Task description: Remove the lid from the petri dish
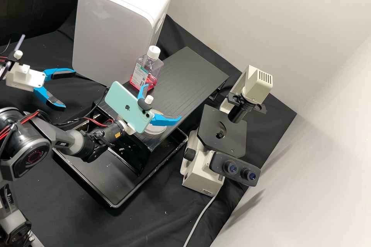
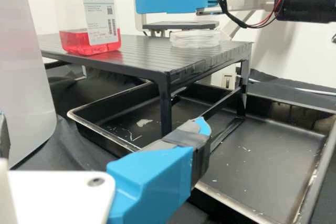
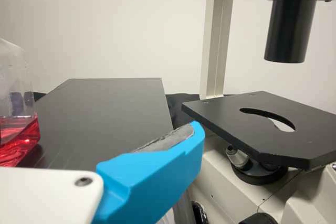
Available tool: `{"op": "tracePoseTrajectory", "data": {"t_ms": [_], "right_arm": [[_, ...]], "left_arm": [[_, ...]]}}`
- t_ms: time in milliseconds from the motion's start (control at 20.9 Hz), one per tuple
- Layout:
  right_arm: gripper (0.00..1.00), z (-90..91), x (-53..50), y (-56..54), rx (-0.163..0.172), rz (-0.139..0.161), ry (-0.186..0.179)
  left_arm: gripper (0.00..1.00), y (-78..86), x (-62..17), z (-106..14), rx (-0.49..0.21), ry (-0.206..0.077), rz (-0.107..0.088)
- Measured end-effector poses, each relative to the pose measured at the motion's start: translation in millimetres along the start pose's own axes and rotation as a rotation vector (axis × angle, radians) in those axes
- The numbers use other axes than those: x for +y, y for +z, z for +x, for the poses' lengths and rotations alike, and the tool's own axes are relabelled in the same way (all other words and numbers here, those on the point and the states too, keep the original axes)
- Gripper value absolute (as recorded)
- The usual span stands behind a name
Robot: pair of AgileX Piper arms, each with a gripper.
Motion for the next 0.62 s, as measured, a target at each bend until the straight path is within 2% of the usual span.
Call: {"op": "tracePoseTrajectory", "data": {"t_ms": [477, 621], "right_arm": [[1.00, -0.4, -0.3, 0.4, -0.001, 0.000, -0.001], [1.00, -5.9, -2.8, 3.4, -0.003, -0.001, -0.002]], "left_arm": [[1.00, 0.0, 0.0, 0.0, 0.000, 0.000, -0.006], [1.00, 0.0, 0.0, 0.0, 0.000, 0.000, -0.006]]}}
